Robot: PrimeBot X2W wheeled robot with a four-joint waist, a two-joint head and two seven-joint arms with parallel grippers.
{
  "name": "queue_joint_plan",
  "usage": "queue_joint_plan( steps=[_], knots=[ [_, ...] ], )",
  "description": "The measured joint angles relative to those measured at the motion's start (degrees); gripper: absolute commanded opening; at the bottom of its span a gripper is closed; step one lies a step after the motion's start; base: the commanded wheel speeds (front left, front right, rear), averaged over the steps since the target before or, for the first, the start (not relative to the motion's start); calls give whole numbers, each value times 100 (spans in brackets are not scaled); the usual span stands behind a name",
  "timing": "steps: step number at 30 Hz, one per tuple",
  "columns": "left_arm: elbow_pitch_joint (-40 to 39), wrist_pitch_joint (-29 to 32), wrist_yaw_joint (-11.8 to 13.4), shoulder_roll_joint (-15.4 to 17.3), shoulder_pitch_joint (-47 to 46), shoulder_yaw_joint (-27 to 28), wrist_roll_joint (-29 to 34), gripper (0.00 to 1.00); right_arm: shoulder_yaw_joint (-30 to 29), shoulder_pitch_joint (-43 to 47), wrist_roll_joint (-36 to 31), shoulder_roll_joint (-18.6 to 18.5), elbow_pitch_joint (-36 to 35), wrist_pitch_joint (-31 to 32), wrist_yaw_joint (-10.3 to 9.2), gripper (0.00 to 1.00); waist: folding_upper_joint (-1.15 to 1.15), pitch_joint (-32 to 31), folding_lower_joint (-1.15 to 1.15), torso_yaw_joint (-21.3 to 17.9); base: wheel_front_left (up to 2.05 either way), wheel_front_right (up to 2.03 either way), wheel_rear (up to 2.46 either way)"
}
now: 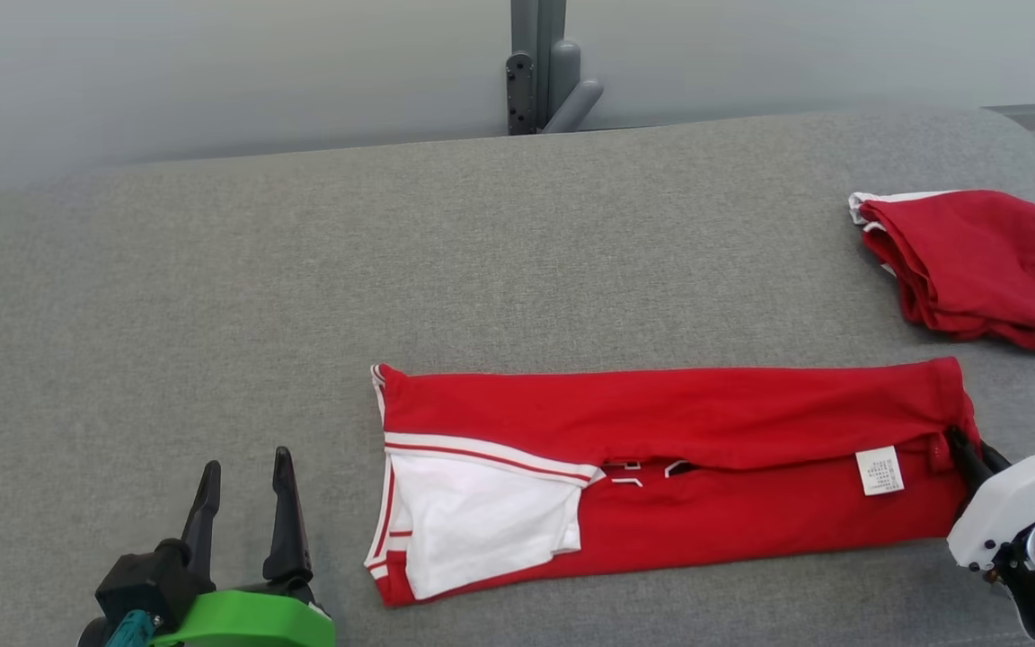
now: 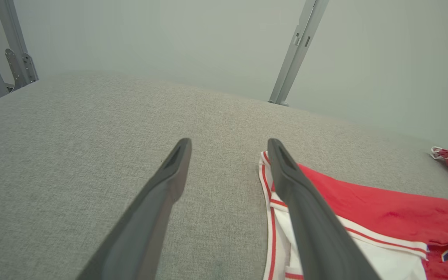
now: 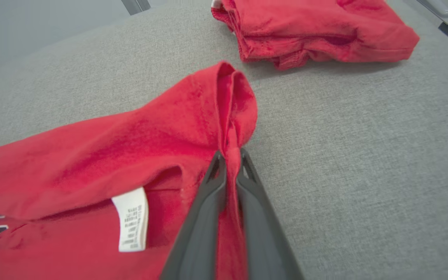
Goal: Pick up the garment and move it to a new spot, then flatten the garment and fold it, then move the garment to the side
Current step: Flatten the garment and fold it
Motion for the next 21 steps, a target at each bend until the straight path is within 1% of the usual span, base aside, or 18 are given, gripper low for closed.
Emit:
queue_joint_plan(
  steps=[2, 5, 11, 14, 17, 21],
  knots=[
    [16, -1, -3, -1, -1, 0, 7, 100, -49, 57, 105, 24, -210, 107, 0, 0, 0, 8, 0, -77, 0, 0, 0],
    [59, -1, -15, -2, -1, -7, 9, 100, -54, 166, 382, 159, -566, 279, 0, 0, 0, 0, 0, -187, 0, 0, 0],
    [107, -5, -31, -16, -2, -56, 23, 100, 145, 464, 1018, 414, -1545, 682, -5, 0, 0, -119, 0, -307, 0, 0, 0],
    [118, -5, -47, -23, -1, -101, 36, 100, 333, 608, 1246, 490, -2106, 882, -5, 0, 0, -181, 0, -309, 0, 0, 0],
    [127, -5, -49, -30, 3, -144, 63, 100, 543, 694, 1324, 548, -2596, 1020, -5, 0, 0, -218, 0, -252, 0, 0, 0],
    [131, 8, -52, -27, 12, -177, 63, 100, 848, 692, 1354, 642, -3060, 1101, -7, 0, 0, -254, 0, -125, 0, 0, 0]
  ],
)
